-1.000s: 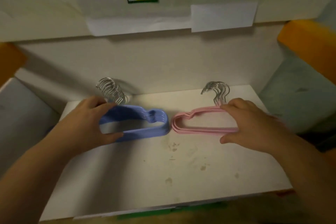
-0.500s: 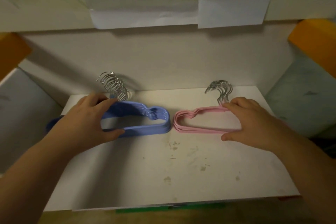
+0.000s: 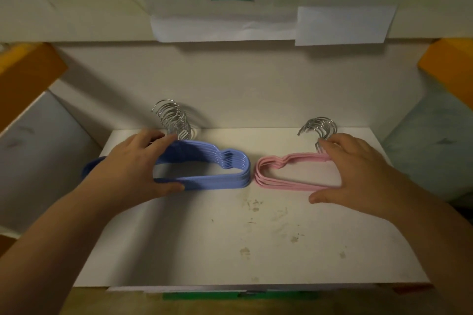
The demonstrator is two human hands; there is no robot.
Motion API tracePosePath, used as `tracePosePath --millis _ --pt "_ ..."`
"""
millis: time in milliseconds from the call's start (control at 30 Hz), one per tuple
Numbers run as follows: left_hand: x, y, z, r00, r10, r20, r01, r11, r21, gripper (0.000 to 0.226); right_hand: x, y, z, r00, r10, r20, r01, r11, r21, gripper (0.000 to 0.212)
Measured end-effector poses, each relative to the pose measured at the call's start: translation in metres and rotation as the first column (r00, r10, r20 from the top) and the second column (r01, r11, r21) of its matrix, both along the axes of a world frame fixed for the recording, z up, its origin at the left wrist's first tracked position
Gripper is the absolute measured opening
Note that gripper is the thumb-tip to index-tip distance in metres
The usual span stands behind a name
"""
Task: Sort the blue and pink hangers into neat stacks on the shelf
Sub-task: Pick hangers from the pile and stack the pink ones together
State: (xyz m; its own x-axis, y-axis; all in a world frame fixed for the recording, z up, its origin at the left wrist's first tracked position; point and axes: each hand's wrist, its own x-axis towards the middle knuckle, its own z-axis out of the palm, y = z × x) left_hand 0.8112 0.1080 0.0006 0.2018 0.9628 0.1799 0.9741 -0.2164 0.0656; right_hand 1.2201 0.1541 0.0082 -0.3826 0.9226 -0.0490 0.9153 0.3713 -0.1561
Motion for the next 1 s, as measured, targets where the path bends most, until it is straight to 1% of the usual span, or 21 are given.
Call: tracePosePath --millis 100,167,200,267,300,367,433,500,600,733,800,900,1000 --pt "-0.020 -0.006 -0.003 0.999 0.050 -0.022 -0.051 0.998 -0.024 0.111 -0.035 -0.005 0.007 0.992 0.106 -0.063 -0.103 0.994 0.048 0.107" --pt "-0.032 -0.008 0.001 0.993 0.112 -0.036 -0.115 0.988 -0.102 0.117 -0.067 -0.004 0.011 0.978 0.194 -0.079 -0.190 0.980 0.061 0.104" --pt "-0.036 -0.008 0.004 0.988 0.148 -0.038 -0.152 0.974 -0.168 0.117 -0.085 -0.003 0.013 0.970 0.228 -0.089 -0.224 0.973 0.048 0.103" --pt "-0.042 -0.004 0.008 0.983 0.178 -0.042 -0.182 0.946 -0.268 0.108 -0.123 0.000 0.016 0.958 0.257 -0.126 -0.263 0.965 -0.026 0.101" --pt "-0.044 -0.001 0.010 0.986 0.162 -0.040 -0.166 0.945 -0.282 0.102 -0.141 0.002 0.016 0.955 0.262 -0.141 -0.273 0.960 -0.067 0.098" --pt "-0.047 0.005 0.012 0.992 0.124 -0.038 -0.130 0.951 -0.281 0.088 -0.169 0.009 0.013 0.951 0.273 -0.146 -0.290 0.951 -0.110 0.083" --pt "-0.049 0.009 0.012 0.991 0.114 -0.073 -0.130 0.953 -0.275 0.079 -0.185 0.015 0.010 0.951 0.277 -0.139 -0.292 0.950 -0.107 0.063" --pt "-0.049 0.010 0.013 0.988 0.119 -0.100 -0.140 0.957 -0.253 0.073 -0.189 0.020 0.010 0.954 0.253 -0.162 -0.272 0.956 -0.109 0.053" --pt "-0.049 0.013 0.015 0.989 0.105 -0.104 -0.129 0.959 -0.252 0.069 -0.189 0.024 0.011 0.958 0.229 -0.172 -0.249 0.963 -0.104 0.052" --pt "-0.048 0.018 0.020 0.990 0.092 -0.107 -0.118 0.952 -0.282 0.069 -0.191 0.029 0.012 0.961 0.222 -0.164 -0.243 0.962 -0.121 0.053" --pt "-0.046 0.021 0.021 0.991 0.085 -0.103 -0.113 0.943 -0.314 0.071 -0.193 0.030 0.013 0.964 0.229 -0.133 -0.246 0.960 -0.131 0.055" --pt "-0.042 0.022 0.018 0.994 0.057 -0.093 -0.085 0.938 -0.336 0.076 -0.197 0.029 0.008 0.970 0.238 -0.042 -0.241 0.963 -0.119 0.062" --pt "-0.040 0.022 0.013 0.996 0.037 -0.085 -0.063 0.941 -0.333 0.078 -0.201 0.028 0.003 0.975 0.221 -0.012 -0.221 0.970 -0.104 0.058"
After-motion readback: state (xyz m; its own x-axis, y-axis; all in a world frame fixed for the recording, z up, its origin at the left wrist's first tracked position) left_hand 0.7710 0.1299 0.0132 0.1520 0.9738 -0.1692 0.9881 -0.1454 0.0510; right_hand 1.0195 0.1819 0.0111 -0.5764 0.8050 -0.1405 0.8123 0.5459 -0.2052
